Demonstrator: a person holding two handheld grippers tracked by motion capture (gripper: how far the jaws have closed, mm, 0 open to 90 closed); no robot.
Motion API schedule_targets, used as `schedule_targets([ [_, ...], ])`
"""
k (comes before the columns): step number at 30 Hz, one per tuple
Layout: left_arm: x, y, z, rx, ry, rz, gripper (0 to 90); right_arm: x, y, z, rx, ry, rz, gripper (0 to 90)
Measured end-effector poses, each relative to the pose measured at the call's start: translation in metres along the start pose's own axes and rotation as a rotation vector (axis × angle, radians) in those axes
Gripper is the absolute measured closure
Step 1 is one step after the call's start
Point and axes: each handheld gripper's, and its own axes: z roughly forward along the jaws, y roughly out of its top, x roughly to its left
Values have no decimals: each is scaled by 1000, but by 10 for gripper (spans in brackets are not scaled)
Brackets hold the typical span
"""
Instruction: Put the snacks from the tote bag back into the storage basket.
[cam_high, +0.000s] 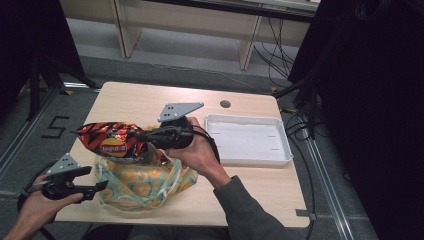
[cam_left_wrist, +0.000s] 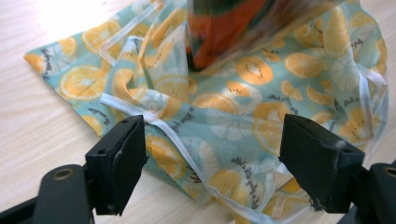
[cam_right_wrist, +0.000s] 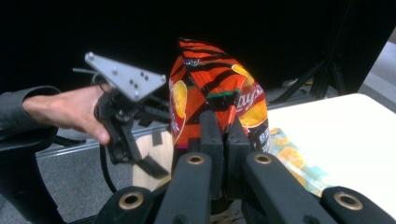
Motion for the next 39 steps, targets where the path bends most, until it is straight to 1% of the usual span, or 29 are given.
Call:
schedule_targets([
  [1, -2, -1, 0, 6, -15, -21, 223, -2, 2, -1, -10, 7, -13, 900],
  [2, -2, -1, 0, 1, -14, -21, 224, -3, 4, -3, -20, -5, -20, 900],
  [3, -2, -1, 1, -14, -12, -26, 225, -3, 5, -5, -17, 1, -5, 900],
  [4, -1, -1, 0, 6, -21, -23, 225, -5, 7, -9, -16, 4, -6, 900],
  [5, -1, -1, 1, 0, -17, -25, 225, -5, 8, -12, -16, 1, 1, 900],
  [6, -1, -1, 1, 6, -20, -22, 225, -7, 10, -16, -30, -15, -15, 900],
  [8, -1, -1, 1, 5, -18, -22, 226, -8, 11, -25, -23, -18, 5, 900],
  [10, -1, -1, 1, 1, -16, -23, 226, -12, 13, -36, -38, -44, 2, 900],
  [14, 1, -1, 0, 20, -15, -1, 226, -18, 17, -58, -46, -77, -2, 900],
  [15, -1, -1, 2, -10, -14, -22, 226, -21, 17, -66, -43, -88, 5, 900],
  [16, -1, -1, 2, -9, -12, -23, 226, -23, 17, -71, -42, -100, 6, 900],
  [17, 2, -1, -1, 19, -11, 12, 226, -26, 15, -80, -43, -110, 15, 900],
  [18, 2, -1, 0, 8, -13, 4, 226, -29, 14, -86, -47, -121, 21, 900],
  [21, 2, -1, 0, 8, -5, 4, 226, -36, 11, -106, -51, -171, 26, 900],
  [22, 2, -1, 0, 7, -4, 4, 226, -40, 9, -114, -56, -173, 26, 900],
  [23, 2, -1, 1, 8, -5, 2, 226, -40, 8, -120, -47, -200, 40, 900],
  [24, 2, -2, 1, -4, -1, 0, 226, -43, 7, -127, -39, -204, 52, 900],
  [25, 3, -2, 1, 3, -9, 0, 226, -46, 5, -133, -41, -222, 38, 900],
  [26, 2, -1, 1, 6, -5, -8, 226, -46, 3, -139, -26, -237, 78, 900],
  [27, 2, -1, 1, 9, 4, -8, 226, -50, 1, -144, -30, -247, 56, 900],
  [28, 2, -2, 2, 6, 1, -10, 226, -52, -1, -151, -24, -276, 58, 900],
  [29, 4, -2, 1, 18, -4, 10, 226, -54, -2, -155, -18, -281, 67, 900],
  [30, 4, -2, 1, 17, -2, 5, 226, -54, -4, -160, -13, -283, 88, 900],
  [31, 4, -2, 1, 18, 2, 6, 226, -57, -5, -165, -25, -305, 81, 900],
  [32, 4, -3, 2, 6, 0, 4, 226, -60, -7, -170, -20, -307, 80, 900],
  [35, 5, -2, 2, 12, -3, 3, 227, -66, -14, -181, -29, -332, 99, 900],
  [36, 5, -2, 2, 20, -6, 0, 227, -68, -16, -185, -16, -332, 99, 900],
  [37, 5, -2, 2, 16, -6, -2, 227, -70, -19, -188, -5, -332, 116, 900],
  [39, 5, -3, 3, 13, -4, -8, 227, -72, -24, -193, -2, -348, 122, 900],
])
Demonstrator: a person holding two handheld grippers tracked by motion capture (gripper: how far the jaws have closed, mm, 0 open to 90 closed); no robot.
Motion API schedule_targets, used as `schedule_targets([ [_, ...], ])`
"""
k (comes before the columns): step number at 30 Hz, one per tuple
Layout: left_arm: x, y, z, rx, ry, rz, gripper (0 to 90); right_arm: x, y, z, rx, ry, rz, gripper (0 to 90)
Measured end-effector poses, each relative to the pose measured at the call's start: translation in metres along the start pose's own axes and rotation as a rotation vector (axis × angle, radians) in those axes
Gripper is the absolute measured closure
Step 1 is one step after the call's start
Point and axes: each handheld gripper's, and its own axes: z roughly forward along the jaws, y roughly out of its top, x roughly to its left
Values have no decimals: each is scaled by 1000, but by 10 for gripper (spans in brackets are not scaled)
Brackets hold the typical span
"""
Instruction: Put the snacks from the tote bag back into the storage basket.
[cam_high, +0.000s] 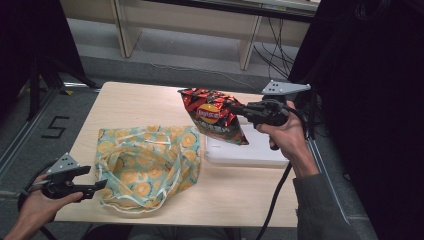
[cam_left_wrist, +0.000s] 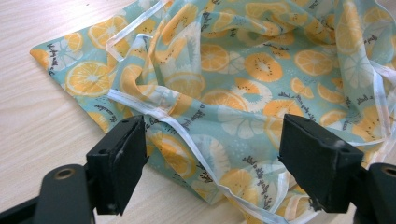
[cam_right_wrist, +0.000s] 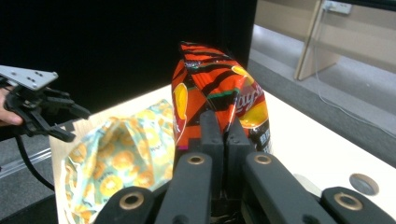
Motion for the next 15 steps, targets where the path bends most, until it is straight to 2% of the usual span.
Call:
schedule_targets([
  [1, 0, 0, 0, -3, -11, -6, 227, -4, -2, -1, -7, -10, -12, 900],
  [2, 0, 0, 0, 3, -22, -8, 227, -5, -5, -2, -15, -18, 2, 900],
  [3, -3, 0, 2, -27, -29, -41, 228, -8, -7, -5, 7, -11, 8, 900],
  [4, -1, 0, 0, 6, -29, 1, 228, -11, -10, -6, 7, -12, 12, 900],
  [6, -2, 0, 1, 7, -24, 2, 228, -17, -15, -8, 10, -18, 19, 900],
  [7, -1, 0, 0, 17, -28, 2, 228, -18, -17, -8, 8, -21, 38, 900],
  [9, -1, -1, 2, -9, -13, 0, 228, -23, -23, -9, 12, -22, 39, 900],
  [10, -1, 0, 2, -8, -13, -20, 228, -27, -26, -11, 36, -11, 38, 900],
  [11, 0, 0, 0, 11, -13, 1, 228, -29, -29, -11, 43, -11, 49, 900],
  [13, 0, -1, 1, 2, -7, -3, 228, -33, -35, -9, 42, -20, 59, 900],
  [15, 1, 0, 1, 15, -15, 2, 227, -38, -42, -8, 56, -22, 61, 900],
])
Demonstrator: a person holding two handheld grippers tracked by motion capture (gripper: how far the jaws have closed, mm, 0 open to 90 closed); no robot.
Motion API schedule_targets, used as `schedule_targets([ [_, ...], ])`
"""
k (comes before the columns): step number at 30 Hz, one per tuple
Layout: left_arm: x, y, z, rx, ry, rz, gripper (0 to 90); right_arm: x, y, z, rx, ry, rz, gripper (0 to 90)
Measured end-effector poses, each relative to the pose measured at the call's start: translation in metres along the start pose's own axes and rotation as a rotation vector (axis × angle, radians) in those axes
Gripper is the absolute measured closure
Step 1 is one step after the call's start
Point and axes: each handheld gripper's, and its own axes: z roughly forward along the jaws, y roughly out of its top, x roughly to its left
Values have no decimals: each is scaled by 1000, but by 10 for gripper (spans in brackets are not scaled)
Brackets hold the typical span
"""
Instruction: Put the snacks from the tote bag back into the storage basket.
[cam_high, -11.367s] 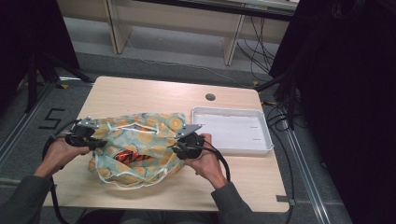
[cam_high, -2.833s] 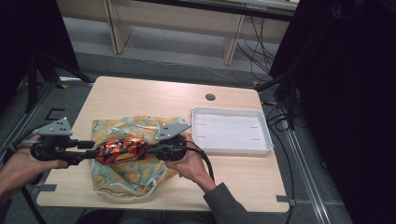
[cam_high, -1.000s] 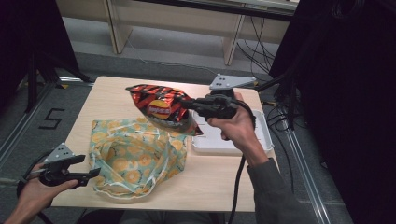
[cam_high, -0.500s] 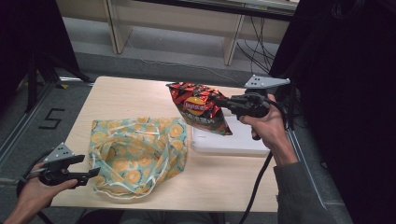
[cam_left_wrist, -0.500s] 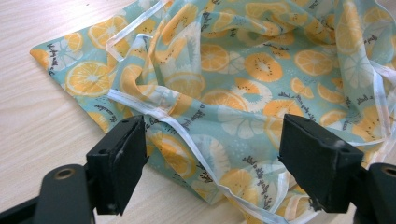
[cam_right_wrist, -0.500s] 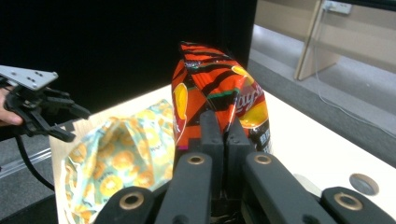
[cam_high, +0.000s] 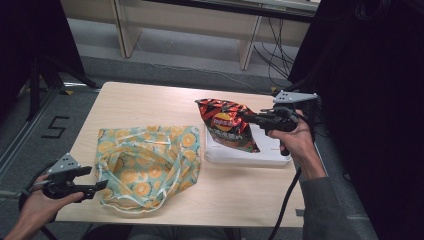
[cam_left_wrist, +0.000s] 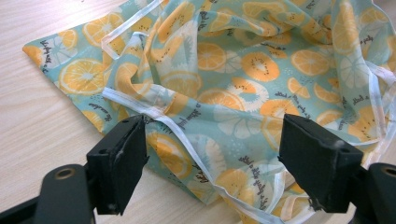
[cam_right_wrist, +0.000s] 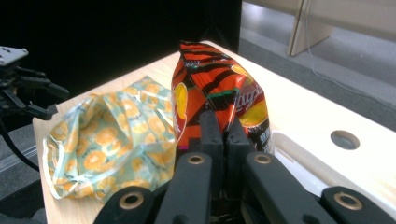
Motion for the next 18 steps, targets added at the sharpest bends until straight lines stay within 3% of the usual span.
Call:
schedule_targets([
  [5, 1, -1, 2, -14, 7, 1, 236, -8, -14, 7, 9, 20, 38, 900],
  [6, 1, 0, 1, 3, 2, 2, 239, -10, -18, 8, 7, 12, 33, 900],
  [7, 1, 0, 1, 2, 3, -1, 239, -10, -20, 9, 9, 29, 58, 900],
  [10, 1, 0, 2, 10, 3, 1, 238, -16, -28, 12, 19, 45, 53, 900],
  [12, 1, -1, 2, 5, 7, 4, 238, -17, -32, 13, 23, 47, 98, 900],
  [13, 0, -1, 4, -13, 4, -3, 237, -20, -34, 14, 13, 50, 87, 900],
  [14, 1, -1, 3, 16, -3, 2, 236, -22, -36, 14, 20, 61, 105, 900],
  [16, 1, -1, 4, 11, -6, 1, 235, -27, -40, 14, 6, 57, 109, 900],
  [18, 1, -1, 4, 6, -5, 3, 236, -31, -45, 12, 6, 64, 143, 900],
])
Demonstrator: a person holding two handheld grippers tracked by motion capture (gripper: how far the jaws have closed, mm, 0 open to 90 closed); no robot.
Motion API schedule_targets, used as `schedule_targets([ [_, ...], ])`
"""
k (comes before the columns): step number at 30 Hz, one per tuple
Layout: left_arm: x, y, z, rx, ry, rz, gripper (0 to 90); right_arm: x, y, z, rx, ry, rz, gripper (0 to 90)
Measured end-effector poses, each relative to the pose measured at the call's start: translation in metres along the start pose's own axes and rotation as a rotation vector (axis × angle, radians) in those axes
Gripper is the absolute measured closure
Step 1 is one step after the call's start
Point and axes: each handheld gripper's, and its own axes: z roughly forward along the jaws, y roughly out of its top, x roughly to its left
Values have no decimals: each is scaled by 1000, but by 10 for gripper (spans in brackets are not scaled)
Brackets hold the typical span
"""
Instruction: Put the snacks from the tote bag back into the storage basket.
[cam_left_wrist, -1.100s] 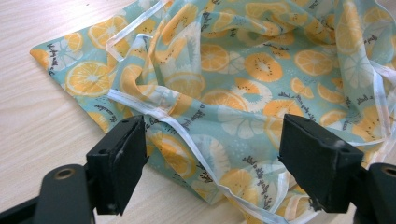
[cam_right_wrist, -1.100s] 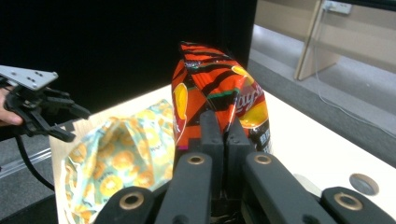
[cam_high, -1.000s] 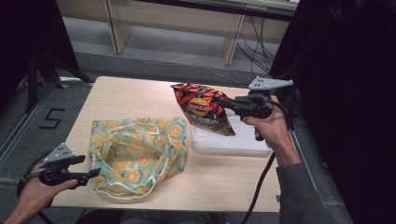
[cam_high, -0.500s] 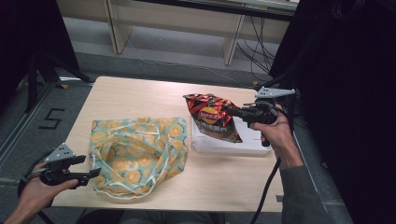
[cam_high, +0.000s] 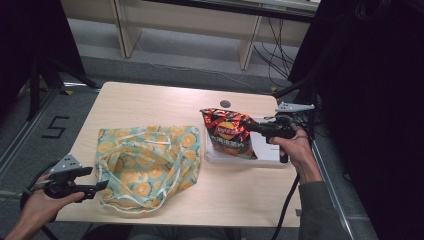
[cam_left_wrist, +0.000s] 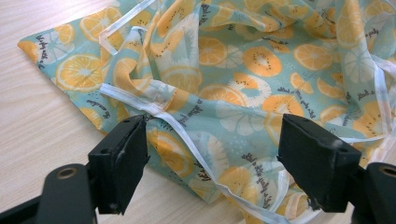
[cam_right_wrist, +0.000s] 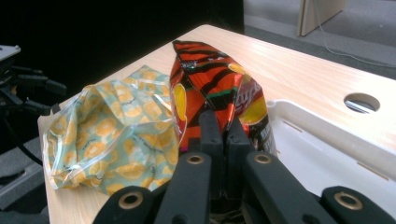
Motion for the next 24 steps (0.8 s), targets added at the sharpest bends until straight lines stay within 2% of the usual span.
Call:
schedule_targets([
  [1, 0, 0, 0, 3, 1, -1, 236, -1, -1, -1, 9, -3, 10, 900],
  [2, 0, 1, 0, 6, 2, -1, 236, -4, -2, -2, 7, -13, -11, 900],
  [3, 0, 1, 0, 7, 1, 1, 236, -4, -4, -5, 6, -16, 22, 900],
  [5, 0, 0, -1, 6, 0, 4, 236, -8, -8, -7, -6, -23, 29, 900],
  [7, 0, 1, -1, 9, 1, 1, 238, -12, -11, -11, -4, -26, 69, 900],
  [9, 0, 0, 0, 0, 0, 1, 241, -17, -14, -13, -8, -30, 73, 898],
  [10, 0, 1, 0, 10, 2, 5, 241, -20, -15, -15, -1, -32, 81, 896],
  [11, 0, 0, 0, 9, 3, 6, 241, -23, -18, -16, -13, -47, 87, 894],
  [13, 0, 1, 0, 11, 2, 8, 242, -26, -20, -20, 5, -50, 117, 887],
  [14, 0, 1, 0, 11, 2, 7, 242, -29, -22, -20, -11, -65, 113, 882],
  [15, 0, 0, 0, 8, 4, 8, 243, -31, -21, -23, -1, -73, 106, 880],
  [16, -1, 0, 1, -7, 7, 7, 243, -32, -22, -25, 11, -78, 134, 879],
  [17, -1, 0, 2, -7, 7, 5, 243, -35, -23, -24, -1, -100, 108, 879],
  [18, -2, 0, 3, -20, 7, -12, 243, -33, -24, -24, 11, -91, 153, 879],
  [19, -2, 0, 2, -18, 7, -10, 243, -34, -24, -24, 13, -94, 157, 879],
  [20, -1, 1, 0, 11, 8, 11, 244, -36, -25, -24, 1, -107, 132, 877],
  [21, -1, 0, 1, 7, 7, 9, 244, -38, -25, -23, -12, -127, 110, 872],
  [22, -2, 0, 1, 1, 9, 3, 244, -36, -25, -24, -3, -125, 168, 867],
  [24, -2, 0, 2, -6, 8, -6, 245, -39, -24, -23, -14, -150, 139, 845],
])
